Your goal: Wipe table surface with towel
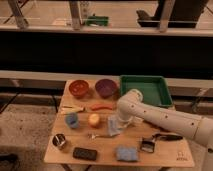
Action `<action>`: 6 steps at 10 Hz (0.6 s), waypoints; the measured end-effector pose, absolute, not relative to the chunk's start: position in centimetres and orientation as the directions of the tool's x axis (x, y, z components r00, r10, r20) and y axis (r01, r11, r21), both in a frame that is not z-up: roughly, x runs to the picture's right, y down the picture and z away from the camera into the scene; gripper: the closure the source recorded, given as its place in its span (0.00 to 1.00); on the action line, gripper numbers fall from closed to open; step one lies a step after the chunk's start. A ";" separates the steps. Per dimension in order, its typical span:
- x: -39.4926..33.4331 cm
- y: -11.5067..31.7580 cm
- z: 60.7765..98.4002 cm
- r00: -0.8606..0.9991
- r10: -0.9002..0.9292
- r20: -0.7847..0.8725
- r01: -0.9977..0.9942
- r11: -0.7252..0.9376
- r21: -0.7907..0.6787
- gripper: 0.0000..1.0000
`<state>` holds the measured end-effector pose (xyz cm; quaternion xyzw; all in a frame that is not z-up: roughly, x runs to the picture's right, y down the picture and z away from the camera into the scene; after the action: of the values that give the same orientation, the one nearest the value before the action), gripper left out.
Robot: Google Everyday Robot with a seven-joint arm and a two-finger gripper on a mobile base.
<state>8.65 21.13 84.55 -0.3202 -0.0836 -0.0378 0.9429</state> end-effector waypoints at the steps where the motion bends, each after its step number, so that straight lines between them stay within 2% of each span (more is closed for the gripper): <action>1: 8.8 21.2 84.6 0.983 -0.018 0.182 0.125 0.792 -0.598 0.94; 2: 9.0 21.3 84.6 0.983 -0.017 0.181 0.124 0.791 -0.599 0.99; 6: 9.4 21.4 84.5 0.984 -0.020 0.177 0.123 0.792 -0.597 0.99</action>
<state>9.37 21.39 84.47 -0.3199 -0.0809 -0.0379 0.9432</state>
